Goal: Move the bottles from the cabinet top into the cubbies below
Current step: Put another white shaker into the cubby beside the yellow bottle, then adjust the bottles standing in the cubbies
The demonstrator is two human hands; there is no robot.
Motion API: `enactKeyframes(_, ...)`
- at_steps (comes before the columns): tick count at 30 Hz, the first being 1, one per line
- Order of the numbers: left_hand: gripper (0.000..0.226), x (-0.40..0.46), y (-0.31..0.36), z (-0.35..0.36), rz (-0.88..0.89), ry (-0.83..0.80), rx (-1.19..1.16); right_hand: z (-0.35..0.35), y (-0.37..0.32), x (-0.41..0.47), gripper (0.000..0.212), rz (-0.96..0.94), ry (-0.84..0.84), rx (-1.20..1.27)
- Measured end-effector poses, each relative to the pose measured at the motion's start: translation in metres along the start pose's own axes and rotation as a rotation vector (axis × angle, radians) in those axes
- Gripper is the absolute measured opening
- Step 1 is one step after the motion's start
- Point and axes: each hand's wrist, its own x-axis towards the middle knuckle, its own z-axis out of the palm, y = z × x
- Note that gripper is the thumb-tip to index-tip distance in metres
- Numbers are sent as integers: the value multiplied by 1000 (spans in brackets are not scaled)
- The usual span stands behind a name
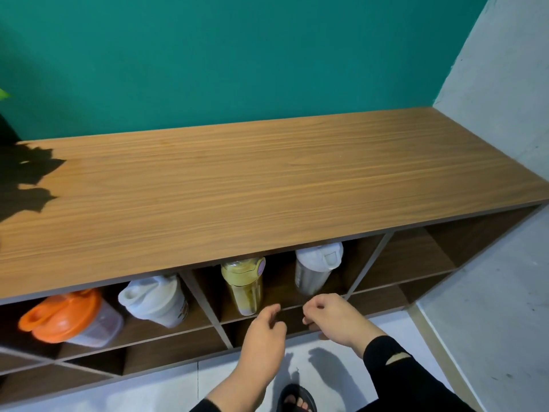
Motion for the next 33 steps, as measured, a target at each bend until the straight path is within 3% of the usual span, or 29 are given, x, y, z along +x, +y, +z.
enactKeyframes(4, 40, -6, -22, -20, -119, 116, -161, 23, -28, 14, 48, -151, -25, -1)
enactKeyframes(8, 65, -4, -18, -32, -35, 158, -227, 42, -56, 25, 68, -238, -7, 17)
enactKeyframes(10, 70, -3, -18, -36, 21, 120, -199, 50, -59, 30, 49, -191, -38, -40)
enactKeyframes(12, 58, 0, -18, -41, 46, 99, -182, 54, -59, 29, 27, -184, -30, -77)
enactKeyframes(14, 51, 5, -14, -46, 59, 124, -182, 56, -57, 30, 39, -233, -27, -32)
enactKeyframes(17, 60, 14, -9, -51, 59, 156, -186, 54, -59, 21, 62, -303, -85, 37)
enactKeyframes(19, 65, 17, -5, -54, 51, 143, -170, 52, -57, 19, 65, -298, -91, 58)
enactKeyframes(25, 68, 22, 1, -54, 37, 135, -161, 50, -53, 19, 63, -303, -83, 129)
enactKeyframes(30, 65, 15, -2, -54, 28, 122, -174, 52, -50, 19, 63, -238, -32, -13)
enactKeyframes(33, 35, 0, -7, -59, 30, 155, -199, 56, -46, 16, 31, -141, 51, -193)
